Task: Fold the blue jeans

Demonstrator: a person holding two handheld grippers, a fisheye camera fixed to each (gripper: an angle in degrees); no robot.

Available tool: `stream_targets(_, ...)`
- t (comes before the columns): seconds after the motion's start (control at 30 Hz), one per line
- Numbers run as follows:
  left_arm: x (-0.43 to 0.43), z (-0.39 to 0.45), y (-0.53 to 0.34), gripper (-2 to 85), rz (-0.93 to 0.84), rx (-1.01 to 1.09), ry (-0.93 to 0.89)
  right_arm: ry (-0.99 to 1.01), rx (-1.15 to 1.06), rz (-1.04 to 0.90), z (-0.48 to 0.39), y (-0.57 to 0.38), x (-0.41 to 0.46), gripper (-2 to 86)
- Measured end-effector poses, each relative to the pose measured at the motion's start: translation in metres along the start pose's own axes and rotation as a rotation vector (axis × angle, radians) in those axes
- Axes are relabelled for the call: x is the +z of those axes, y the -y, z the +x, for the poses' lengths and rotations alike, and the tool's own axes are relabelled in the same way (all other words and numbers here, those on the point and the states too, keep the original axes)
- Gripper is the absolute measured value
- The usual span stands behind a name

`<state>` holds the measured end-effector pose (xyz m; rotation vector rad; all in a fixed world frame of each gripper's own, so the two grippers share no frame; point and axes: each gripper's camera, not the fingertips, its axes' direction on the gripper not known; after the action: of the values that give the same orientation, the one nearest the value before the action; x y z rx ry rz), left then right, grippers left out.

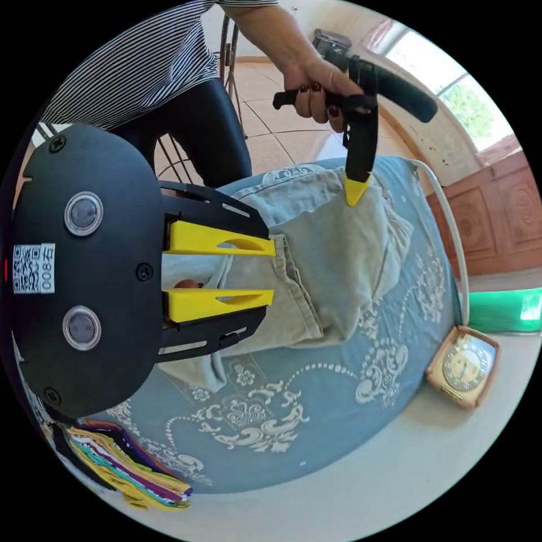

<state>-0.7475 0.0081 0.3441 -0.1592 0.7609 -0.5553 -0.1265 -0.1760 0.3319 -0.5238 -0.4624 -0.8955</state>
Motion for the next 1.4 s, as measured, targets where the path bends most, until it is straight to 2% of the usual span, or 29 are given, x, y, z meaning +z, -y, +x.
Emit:
stream_targets(0.13, 0.013, 0.005, 0.002, 1.6, -0.06, 0.03, 0.056, -0.011, 0.039, -0.085, -0.003, 0.005, 0.046, 6.4)
stream_targets(0.23, 0.013, 0.01, 0.003, 1.5, -0.05, 0.038, 0.056, -0.044, 0.055, -0.067, -0.004, 0.0, 0.052, 1.8)
stream_targets(0.33, 0.002, 0.018, 0.007, 1.5, -0.012, 0.055, 0.048, 0.025, 0.102, 0.006, 0.008, -0.014, 0.031, 0.3)
stream_targets(0.47, -0.018, 0.035, 0.014, 1.7, 0.039, 0.096, 0.037, 0.106, 0.249, 0.237, 0.043, -0.061, -0.036, -0.4)
stream_targets(0.57, -0.037, 0.049, 0.02, 1.7, 0.104, 0.125, 0.017, 0.09, 0.331, 0.426, 0.064, -0.107, -0.098, -0.5)
stream_targets(0.83, -0.05, 0.104, 0.079, 1.8, 0.214, 0.297, 0.011, -0.047, 0.606, 0.932, 0.1, -0.27, -0.228, -0.4)
stream_targets(0.97, -0.023, 0.121, 0.139, 1.8, 0.225, 0.288, 0.051, -0.269, 0.769, 1.075, 0.114, -0.326, -0.263, -0.2)
stream_targets(1.07, 0.016, 0.115, 0.195, 1.9, 0.183, 0.201, 0.14, -0.393, 0.918, 1.021, 0.158, -0.335, -0.271, -0.2)
stream_targets(1.13, 0.044, 0.101, 0.224, 2.0, 0.109, 0.103, 0.145, -0.477, 1.079, 0.895, 0.204, -0.331, -0.264, -0.1)
stream_targets(1.2, 0.074, 0.086, 0.241, 2.3, 0.003, 0.013, 0.201, -0.419, 1.249, 0.691, 0.278, -0.325, -0.234, -0.1)
stream_targets(1.3, 0.075, 0.094, 0.229, 3.0, -0.006, 0.136, 0.278, -0.375, 1.254, 0.475, 0.324, -0.309, -0.191, -0.1)
stream_targets(1.4, 0.053, 0.097, 0.197, 4.9, -0.014, 0.24, 0.321, -0.463, 1.145, 0.408, 0.319, -0.289, -0.166, -0.2)
